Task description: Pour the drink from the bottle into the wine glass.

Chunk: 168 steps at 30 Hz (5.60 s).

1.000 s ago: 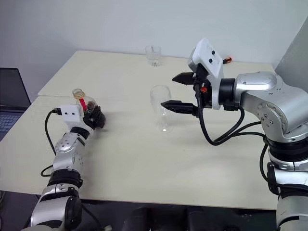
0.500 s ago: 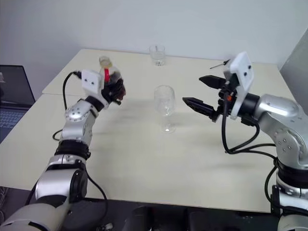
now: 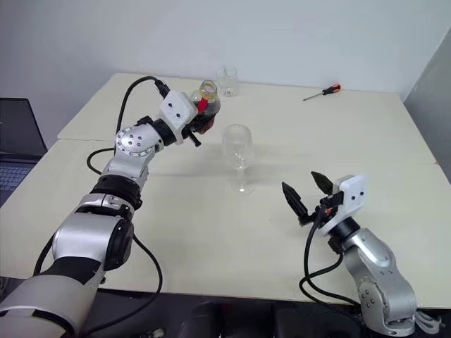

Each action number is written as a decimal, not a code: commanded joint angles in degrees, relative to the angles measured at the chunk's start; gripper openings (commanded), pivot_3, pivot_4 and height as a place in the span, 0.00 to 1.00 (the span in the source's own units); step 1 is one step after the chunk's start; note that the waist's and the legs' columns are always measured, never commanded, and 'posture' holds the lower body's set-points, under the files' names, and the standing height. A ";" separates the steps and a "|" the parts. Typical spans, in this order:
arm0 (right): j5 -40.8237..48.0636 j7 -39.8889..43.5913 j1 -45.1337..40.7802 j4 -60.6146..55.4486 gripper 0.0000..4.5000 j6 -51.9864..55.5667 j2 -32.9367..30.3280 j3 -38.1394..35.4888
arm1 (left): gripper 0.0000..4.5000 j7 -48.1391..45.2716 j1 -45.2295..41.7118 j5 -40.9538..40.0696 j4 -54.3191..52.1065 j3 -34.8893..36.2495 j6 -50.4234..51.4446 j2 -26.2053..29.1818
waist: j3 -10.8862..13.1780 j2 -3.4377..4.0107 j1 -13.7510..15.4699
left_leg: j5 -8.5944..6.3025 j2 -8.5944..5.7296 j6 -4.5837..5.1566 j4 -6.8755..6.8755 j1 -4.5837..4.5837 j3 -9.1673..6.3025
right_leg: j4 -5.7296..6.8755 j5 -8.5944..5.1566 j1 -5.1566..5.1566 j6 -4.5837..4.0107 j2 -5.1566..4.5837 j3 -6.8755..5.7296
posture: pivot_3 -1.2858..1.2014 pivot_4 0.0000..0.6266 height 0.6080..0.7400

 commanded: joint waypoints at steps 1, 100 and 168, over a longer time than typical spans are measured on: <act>0.60 0.91 -0.79 -1.86 1.00 -3.76 0.16 0.87 | 0.20 4.02 -3.42 4.94 -0.18 -2.63 -7.05 2.28 | 0.00 0.00 -0.03 | 0.00 0.00 0.00 0.00 0.00 -0.01 | 0.01 0.00 0.00 0.00 0.01 0.00 | 0.52 0.24 1.00; 9.17 0.13 -7.53 -5.89 1.00 5.64 -14.88 2.10 | 0.20 33.24 -14.84 35.52 6.19 -23.38 -13.57 11.75 | 0.06 -0.11 -0.33 | -0.01 -0.01 0.00 0.71 -0.01 0.00 | 0.76 -0.03 -0.03 0.02 -0.03 0.05 | 0.52 0.24 1.00; 18.45 -4.52 -10.09 -14.32 1.00 15.10 -19.16 -0.27 | 0.19 34.12 -17.15 36.65 7.71 -25.37 -12.32 10.26 | 0.07 -0.14 -0.36 | -0.01 -0.02 0.01 0.72 -0.01 -0.02 | 0.78 -0.02 -0.02 0.01 -0.05 0.07 | 0.52 0.24 1.00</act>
